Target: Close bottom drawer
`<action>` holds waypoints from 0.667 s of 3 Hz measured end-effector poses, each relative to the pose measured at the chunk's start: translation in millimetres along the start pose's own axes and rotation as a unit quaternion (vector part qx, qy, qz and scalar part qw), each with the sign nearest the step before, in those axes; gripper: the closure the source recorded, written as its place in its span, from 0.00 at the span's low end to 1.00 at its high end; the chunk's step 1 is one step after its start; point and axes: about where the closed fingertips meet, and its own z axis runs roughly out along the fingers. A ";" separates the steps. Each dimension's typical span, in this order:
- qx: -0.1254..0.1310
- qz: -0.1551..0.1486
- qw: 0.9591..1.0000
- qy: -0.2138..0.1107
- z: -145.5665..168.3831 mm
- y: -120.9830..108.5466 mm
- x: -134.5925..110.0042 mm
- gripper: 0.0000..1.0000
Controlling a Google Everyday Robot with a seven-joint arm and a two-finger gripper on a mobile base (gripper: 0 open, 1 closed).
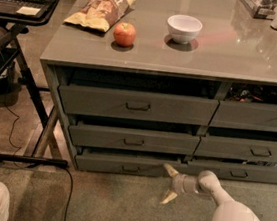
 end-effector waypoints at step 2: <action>0.017 -0.005 1.000 -0.010 9.8 -20.3 -6.2 0.00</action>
Offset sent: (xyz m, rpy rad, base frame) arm 0.0347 0.0044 0.0078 0.0269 -0.0466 -0.0221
